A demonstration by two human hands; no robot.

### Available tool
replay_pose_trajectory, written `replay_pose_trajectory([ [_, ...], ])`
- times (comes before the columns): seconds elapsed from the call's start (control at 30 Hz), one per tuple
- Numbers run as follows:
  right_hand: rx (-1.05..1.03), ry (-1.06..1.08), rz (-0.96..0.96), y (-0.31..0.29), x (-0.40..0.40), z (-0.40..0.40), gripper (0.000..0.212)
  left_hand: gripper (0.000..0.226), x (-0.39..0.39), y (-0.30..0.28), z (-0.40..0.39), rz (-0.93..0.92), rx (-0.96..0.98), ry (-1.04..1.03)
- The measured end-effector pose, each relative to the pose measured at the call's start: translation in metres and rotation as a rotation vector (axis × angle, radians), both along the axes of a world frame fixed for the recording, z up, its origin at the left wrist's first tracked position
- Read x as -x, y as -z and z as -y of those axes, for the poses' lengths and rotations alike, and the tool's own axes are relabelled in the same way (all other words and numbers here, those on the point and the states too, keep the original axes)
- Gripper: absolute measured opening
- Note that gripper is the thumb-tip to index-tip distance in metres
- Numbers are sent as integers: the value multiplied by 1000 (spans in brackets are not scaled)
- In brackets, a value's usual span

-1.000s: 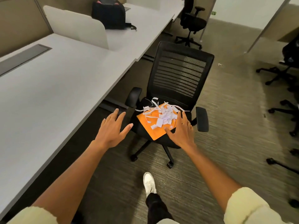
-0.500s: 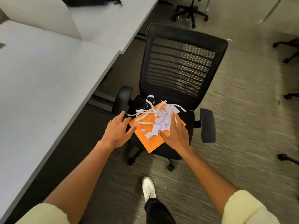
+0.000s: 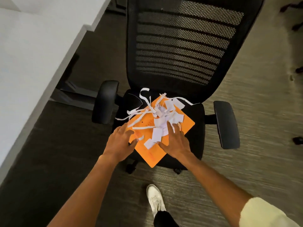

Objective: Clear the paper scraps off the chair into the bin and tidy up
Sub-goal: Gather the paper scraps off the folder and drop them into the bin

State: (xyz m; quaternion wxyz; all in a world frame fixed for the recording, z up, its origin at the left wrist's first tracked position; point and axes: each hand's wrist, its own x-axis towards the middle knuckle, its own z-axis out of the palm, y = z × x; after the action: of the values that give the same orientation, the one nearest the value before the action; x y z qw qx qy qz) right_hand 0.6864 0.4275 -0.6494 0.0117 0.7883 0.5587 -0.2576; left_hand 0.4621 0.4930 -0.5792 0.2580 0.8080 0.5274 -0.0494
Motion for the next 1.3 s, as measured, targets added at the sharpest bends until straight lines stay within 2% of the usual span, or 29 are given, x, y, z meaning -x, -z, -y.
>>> replay_pose_trajectory([
  [0.4, 17, 58, -29, 111, 7, -27, 94, 54, -28, 125, -50, -95, 9, 35],
  [0.6, -4, 9, 43, 141, 5, -43, 91, 61, -50, 160, -66, -156, 25, 74],
  [0.73, -16, 13, 59, 149, 7, -46, 79, 52, -66, 178, -65, -170, -1, 69],
  [0.9, -201, 15, 63, 151, 2, -47, 49, 29, -75, 191, -60, -88, -40, -12],
  [1.03, -277, 87, -55, 150, -7, -50, 37, 13, -73, 194, -61, 8, -3, -78],
  [1.3, -477, 234, -266, 125, -19, -37, 27, 14, -60, 178, -47, 259, 93, -253],
])
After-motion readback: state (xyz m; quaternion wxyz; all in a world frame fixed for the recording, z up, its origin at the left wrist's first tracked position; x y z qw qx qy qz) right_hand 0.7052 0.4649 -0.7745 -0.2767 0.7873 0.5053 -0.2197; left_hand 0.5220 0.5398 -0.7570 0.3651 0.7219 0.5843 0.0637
